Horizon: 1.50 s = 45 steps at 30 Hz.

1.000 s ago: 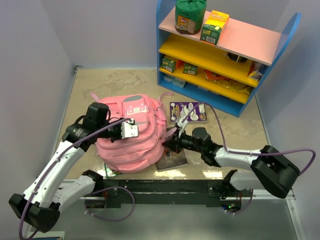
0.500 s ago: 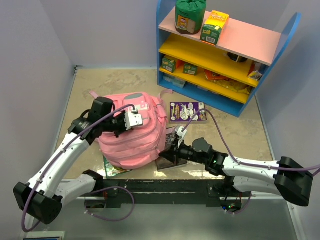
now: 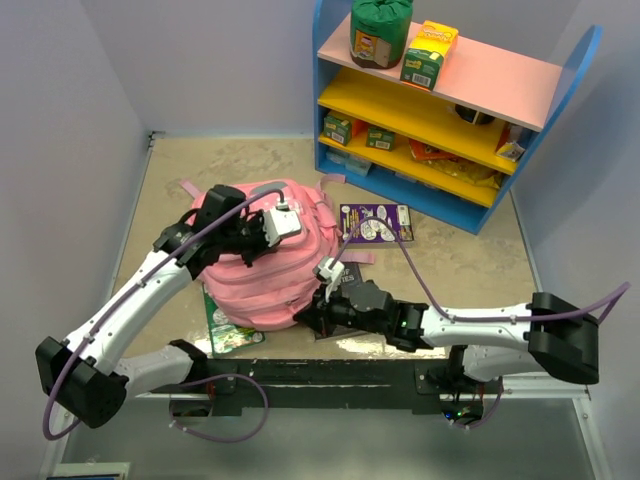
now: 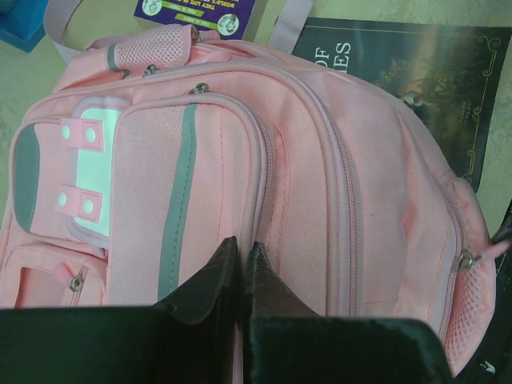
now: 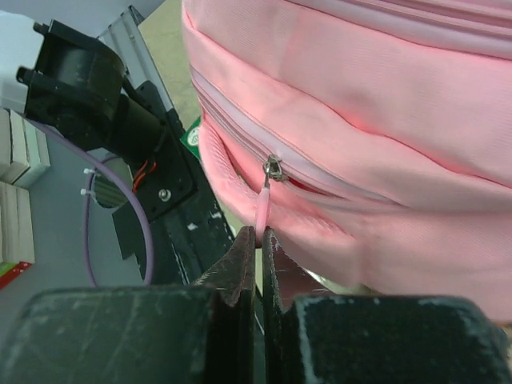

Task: Pack the student bag
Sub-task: Unzip the student bag at the center of the board.

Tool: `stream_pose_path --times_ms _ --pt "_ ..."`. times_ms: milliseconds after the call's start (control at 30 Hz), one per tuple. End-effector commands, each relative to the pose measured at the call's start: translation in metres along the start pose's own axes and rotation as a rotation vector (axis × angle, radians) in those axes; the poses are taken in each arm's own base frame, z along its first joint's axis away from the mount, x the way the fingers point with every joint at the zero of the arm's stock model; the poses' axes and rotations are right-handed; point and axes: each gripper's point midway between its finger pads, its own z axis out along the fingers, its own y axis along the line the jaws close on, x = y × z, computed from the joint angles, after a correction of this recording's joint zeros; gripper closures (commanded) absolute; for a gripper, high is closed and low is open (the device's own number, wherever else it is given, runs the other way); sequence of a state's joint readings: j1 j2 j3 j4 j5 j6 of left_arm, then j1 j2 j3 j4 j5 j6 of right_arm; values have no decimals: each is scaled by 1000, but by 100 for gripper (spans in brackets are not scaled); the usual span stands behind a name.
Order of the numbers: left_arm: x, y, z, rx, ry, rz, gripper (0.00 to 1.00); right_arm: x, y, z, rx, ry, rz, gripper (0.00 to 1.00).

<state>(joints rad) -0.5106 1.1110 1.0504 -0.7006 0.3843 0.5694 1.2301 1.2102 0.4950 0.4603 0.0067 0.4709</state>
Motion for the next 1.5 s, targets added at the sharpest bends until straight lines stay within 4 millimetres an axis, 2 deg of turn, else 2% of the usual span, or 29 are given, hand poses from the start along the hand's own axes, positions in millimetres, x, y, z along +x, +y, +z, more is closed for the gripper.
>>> stream_pose_path --times_ms 0,67,133,167,233,267,367,400,567,600,633,700,733,767,833,867,1000,1067,1100,1133,1233,1267,1300,1333,1367,1400,1433,1467 --pt "-58 43 -11 -176 -162 -31 100 -41 39 18 -52 -98 -10 100" --pt "-58 46 -8 -190 -158 -69 100 -39 39 27 -30 -89 -27 100" --pt "-61 49 -6 -202 -169 -96 100 -44 53 35 -49 -94 -44 100" --pt "-61 51 -5 -212 -168 -105 100 -38 53 42 -45 -72 -53 100" --pt "-65 55 -4 -229 -185 -122 100 -41 67 49 -67 -72 -71 100" --pt "-66 57 -2 -239 -187 -129 100 -33 68 56 -65 -51 -77 100" --pt "-70 62 4 -254 -195 -154 100 -36 91 66 -116 -43 -104 100" --pt "-73 64 5 -262 -207 -156 100 -30 91 73 -115 -26 -120 100" --pt "-83 71 9 -271 -236 -212 100 -28 98 95 -112 -13 -169 100" --pt "-86 71 8 -269 -246 -215 100 -38 102 100 -110 -34 -178 100" --pt "-94 73 5 -274 -264 -227 100 -31 99 109 -94 -22 -189 100" --pt "-99 74 4 -267 -275 -242 100 -42 102 120 -80 -50 -208 100" --pt "-103 72 2 -256 -286 -251 100 -32 93 131 -42 -32 -220 100" --pt "-110 73 -1 -252 -301 -256 100 -44 96 138 -31 -60 -225 100" --pt "-117 73 -6 -244 -316 -270 100 -44 85 150 40 -63 -243 100" --pt "-118 71 -7 -237 -320 -271 100 -43 82 161 64 -63 -245 100" --pt "-120 67 -13 -224 -328 -274 100 -46 69 180 148 -78 -270 100" --pt "-122 65 -16 -209 -338 -272 100 -46 66 190 170 -84 -285 92" --pt "-123 64 -18 -207 -342 -264 100 -46 65 192 177 -82 -302 83" --pt "-124 62 -21 -196 -345 -250 100 -48 64 192 188 -83 -306 67" --pt "-112 67 -26 -226 -305 -201 100 -62 60 177 218 -105 -286 55" --pt "-103 69 -26 -238 -278 -196 100 -57 50 167 234 -94 -277 46" --pt "-98 72 -27 -249 -264 -167 100 -77 56 151 229 -137 -238 40" --pt "-89 71 -24 -249 -244 -165 100 -83 56 141 232 -149 -223 33" --pt "-83 77 -25 -266 -237 -167 100 -76 47 129 252 -134 -218 23" --pt "-79 78 -25 -269 -233 -158 100 -95 47 106 281 -172 -178 18" --pt "-76 78 -25 -272 -229 -156 100 -97 43 94 299 -179 -161 15" --pt "-75 81 -27 -282 -231 -150 100 -84 25 80 347 -159 -154 10"
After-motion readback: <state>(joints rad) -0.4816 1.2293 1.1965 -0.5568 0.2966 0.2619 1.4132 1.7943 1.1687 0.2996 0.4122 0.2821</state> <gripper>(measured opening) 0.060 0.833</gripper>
